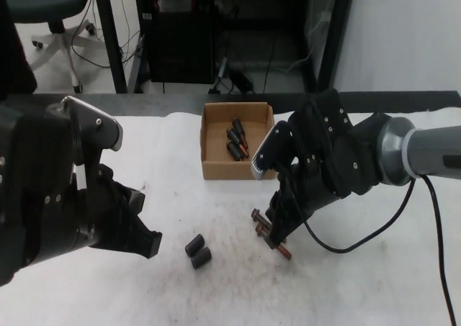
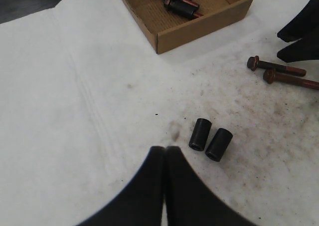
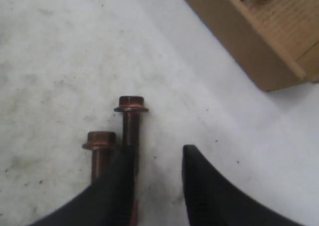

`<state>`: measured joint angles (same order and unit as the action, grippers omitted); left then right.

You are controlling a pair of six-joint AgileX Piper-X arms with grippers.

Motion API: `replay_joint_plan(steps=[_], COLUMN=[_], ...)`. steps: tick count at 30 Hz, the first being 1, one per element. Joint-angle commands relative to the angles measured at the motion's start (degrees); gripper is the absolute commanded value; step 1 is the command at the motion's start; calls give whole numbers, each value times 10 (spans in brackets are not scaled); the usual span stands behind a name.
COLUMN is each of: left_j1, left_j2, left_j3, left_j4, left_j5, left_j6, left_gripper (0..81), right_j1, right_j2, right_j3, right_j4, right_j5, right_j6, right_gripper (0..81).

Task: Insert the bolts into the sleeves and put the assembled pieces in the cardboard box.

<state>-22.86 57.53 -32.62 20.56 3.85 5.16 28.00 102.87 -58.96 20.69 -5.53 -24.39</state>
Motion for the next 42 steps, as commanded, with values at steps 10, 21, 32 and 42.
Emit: replay_joint_plan(steps=[10, 21, 32, 42], left_j1=[-1, -1, -1, -1], left_j2=[-6, -6, -6, -6], left_j3=[0, 0, 0, 0], left_j4=[-7, -7, -7, -7], left_j5=[0, 0, -1, -1], left_j6=[0, 0, 0, 0], left_gripper=[3, 3, 3, 3], right_j1=[1, 35, 43, 40], right_j2=[1, 55, 22, 12], right_j3=[0, 0, -9, -9], right_j4=[13, 74, 10, 0], right_j5=[-6, 49, 86, 35], right_j6=[-5, -5, 4, 3], right_gripper=[362, 140, 9, 341])
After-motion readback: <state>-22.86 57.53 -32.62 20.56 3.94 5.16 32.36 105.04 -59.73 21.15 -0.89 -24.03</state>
